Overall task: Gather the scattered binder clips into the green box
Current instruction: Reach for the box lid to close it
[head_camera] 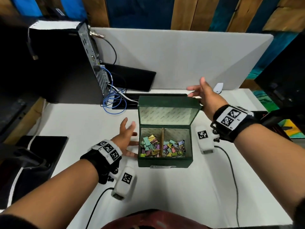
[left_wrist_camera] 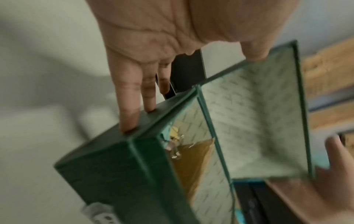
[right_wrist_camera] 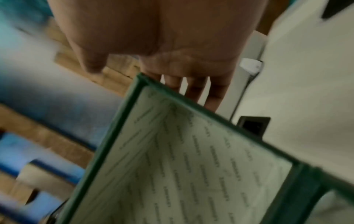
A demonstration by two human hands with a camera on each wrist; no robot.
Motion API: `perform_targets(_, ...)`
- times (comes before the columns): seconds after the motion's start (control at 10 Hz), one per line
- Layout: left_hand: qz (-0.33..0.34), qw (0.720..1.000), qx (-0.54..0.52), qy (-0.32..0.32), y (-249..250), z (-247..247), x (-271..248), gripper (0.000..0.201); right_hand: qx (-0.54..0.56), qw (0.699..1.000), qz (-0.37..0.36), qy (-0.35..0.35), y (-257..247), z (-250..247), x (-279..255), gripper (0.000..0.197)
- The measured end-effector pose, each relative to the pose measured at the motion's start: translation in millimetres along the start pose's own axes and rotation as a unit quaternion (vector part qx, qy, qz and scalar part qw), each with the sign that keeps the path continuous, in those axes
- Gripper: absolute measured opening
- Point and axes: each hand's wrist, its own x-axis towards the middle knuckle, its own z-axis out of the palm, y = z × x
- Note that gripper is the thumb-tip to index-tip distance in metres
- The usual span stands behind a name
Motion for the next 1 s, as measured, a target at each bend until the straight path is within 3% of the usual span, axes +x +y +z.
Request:
perform_targets(0.1, -0.026, 0.995, -0.098, 0.007, 4.7, -9.1, 1.8, 0.062, -0.126, 0.988, -0.076, -0.051, 7.1, -8.2, -28.5, 0.011)
perform_targets(0.2, -0.028, 0.996, -0.087, -0.009, 5.4, -16.4, 2.3, 0.06, -0.258, 0.951, -0.123, -0.116, 40.3, -12.9, -55.1, 0.01)
perform_targets(0.3, -0.037, 0.998, -0.027, -0.038, 5.0, -11.0, -0.6, 0.046, -0.369, 0.9, -0.15, -0.178, 72.3, -9.5, -72.2, 0.031)
perform_targets(0.4, -0.015, 0.998, 0.043, -0.05, 2.2, 0.6, -3.3, 0.028, -0.362, 0.906, -0.143, -0.164, 84.4, -6.3, -79.0, 0.049)
perform_targets(0.5, 0.002, 0.996, 0.079, -0.047, -0.1, 3.3, -0.3, 0.04, -0.368, 0.905, -0.148, -0.156, 86.8, -6.6, -76.8, 0.057)
perform_targets(0.7, 0.02, 0.996, 0.079, -0.041, 5.7, 3.6, 5.3, 0.038, -0.347, 0.915, -0.146, -0.147, 86.6, -7.3, -63.5, 0.055)
perform_targets(0.9, 0.044, 0.995, 0.092, -0.023, 14.7, 7.5, 12.2, 0.046, -0.371, 0.904, -0.134, -0.165, 73.9, -7.9, -50.6, 0.054)
perform_targets(1.0, 0.102, 0.977, 0.184, 0.02, 10.0, 2.8, 12.4, 0.045, -0.37, 0.905, -0.135, -0.161, 58.6, -12.2, -51.6, 0.041)
